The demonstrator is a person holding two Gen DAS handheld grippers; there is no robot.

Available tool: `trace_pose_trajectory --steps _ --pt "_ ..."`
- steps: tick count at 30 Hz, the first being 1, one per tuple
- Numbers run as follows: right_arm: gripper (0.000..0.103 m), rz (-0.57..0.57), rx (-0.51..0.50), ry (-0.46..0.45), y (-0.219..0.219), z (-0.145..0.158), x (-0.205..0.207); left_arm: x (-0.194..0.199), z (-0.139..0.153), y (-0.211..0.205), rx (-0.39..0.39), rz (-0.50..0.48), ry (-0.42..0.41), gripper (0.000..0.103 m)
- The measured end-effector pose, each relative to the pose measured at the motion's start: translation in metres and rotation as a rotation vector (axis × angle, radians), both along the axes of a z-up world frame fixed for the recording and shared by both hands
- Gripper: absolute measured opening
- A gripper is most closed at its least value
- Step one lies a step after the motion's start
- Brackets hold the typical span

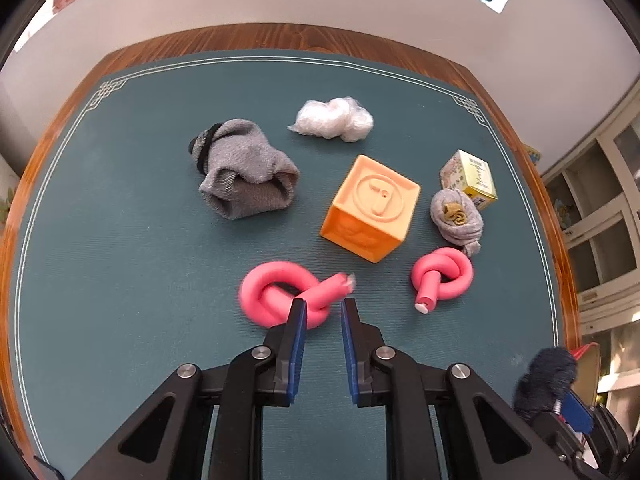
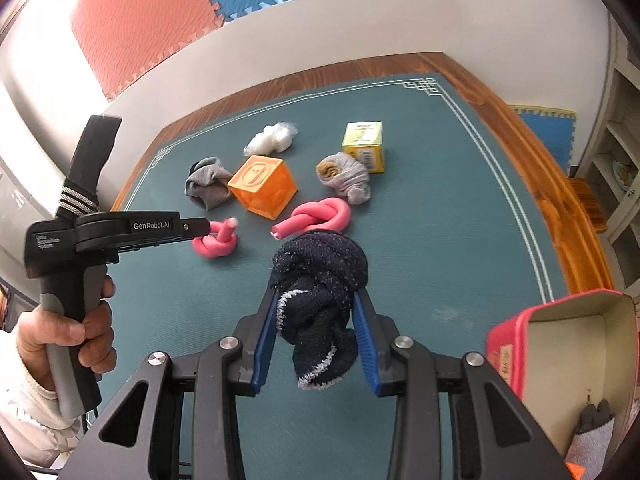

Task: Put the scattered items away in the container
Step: 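Grasp the large pink knotted tube with the left tool while the right tool holds the black sock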

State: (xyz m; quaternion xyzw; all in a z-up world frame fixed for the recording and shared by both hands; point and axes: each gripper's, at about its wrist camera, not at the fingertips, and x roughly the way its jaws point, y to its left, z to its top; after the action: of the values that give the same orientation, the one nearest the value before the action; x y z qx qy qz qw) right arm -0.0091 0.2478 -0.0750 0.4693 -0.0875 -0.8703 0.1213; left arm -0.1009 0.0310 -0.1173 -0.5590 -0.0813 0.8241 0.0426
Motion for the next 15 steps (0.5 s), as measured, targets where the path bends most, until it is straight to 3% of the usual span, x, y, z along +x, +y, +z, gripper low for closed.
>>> trace_pose_trajectory --steps 2,3,6,15 --pt "0.040 -0.009 -0.002 -0.004 0.002 0.000 0.003 0.000 -0.003 -0.005 -0.007 0.020 -0.004 0.020" --pt "0.040 -0.014 -0.003 -0.009 0.003 -0.001 0.003 -0.001 -0.006 -0.009 -0.012 0.031 -0.011 0.027" --pt "0.040 -0.021 -0.007 -0.022 0.003 -0.004 0.003 -0.001 -0.008 -0.020 -0.028 0.071 0.000 0.070" --pt "0.040 0.000 0.004 -0.042 -0.011 -0.009 -0.004 -0.015 -0.026 -0.034 -0.048 0.077 -0.009 0.070"
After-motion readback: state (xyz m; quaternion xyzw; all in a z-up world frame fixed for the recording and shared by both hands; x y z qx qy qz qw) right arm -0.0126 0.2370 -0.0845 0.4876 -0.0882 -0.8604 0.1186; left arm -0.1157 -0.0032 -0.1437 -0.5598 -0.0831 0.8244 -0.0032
